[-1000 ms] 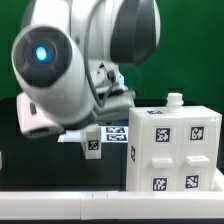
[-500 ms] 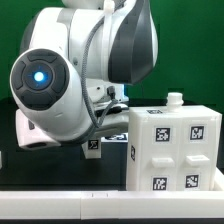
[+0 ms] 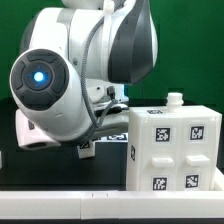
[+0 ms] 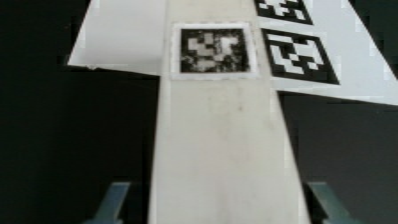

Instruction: Assemble cabinet

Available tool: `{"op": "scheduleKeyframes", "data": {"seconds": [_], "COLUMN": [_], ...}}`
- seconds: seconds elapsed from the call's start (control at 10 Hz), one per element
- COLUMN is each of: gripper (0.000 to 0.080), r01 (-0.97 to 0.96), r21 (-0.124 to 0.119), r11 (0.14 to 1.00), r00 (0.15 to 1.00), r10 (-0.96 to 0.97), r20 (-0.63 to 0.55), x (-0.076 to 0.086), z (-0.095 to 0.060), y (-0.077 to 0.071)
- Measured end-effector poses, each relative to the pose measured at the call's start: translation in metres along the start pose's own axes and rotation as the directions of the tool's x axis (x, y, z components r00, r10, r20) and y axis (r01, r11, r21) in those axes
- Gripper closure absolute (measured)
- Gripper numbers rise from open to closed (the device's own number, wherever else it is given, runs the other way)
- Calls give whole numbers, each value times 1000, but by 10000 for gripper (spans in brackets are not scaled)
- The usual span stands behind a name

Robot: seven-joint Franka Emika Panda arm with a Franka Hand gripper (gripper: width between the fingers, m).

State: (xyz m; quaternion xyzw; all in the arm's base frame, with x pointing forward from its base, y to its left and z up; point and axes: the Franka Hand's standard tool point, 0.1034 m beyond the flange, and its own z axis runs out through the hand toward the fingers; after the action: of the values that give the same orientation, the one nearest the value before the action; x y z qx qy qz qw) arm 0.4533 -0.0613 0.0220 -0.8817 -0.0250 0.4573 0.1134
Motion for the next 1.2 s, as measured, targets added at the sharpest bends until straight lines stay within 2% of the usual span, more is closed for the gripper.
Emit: {"op": "scheduleKeyframes", "data": {"seconds": [0.3,0.4,0.5,0.6,0.7,1.1,1.2], "gripper": [515,515,515,515,514,514,514], "r01": [0,25,64,92,107,323,434], "r21": [0,10,56,127,167,201,211], "r11": [1000,1000,996,988,980,925,876], "r00": [1000,999,995,988,983,935,890], "r10": [0,-26,-68,-107,-129,-345,-453], "r20": [0,21,76,113,128,86,52], "x": [0,-5,-17,-23,-26,-29,-30], "z": [0,0,-1,-5,-7,-7,-10], "y": [0,0,3,7,11,17,19]}}
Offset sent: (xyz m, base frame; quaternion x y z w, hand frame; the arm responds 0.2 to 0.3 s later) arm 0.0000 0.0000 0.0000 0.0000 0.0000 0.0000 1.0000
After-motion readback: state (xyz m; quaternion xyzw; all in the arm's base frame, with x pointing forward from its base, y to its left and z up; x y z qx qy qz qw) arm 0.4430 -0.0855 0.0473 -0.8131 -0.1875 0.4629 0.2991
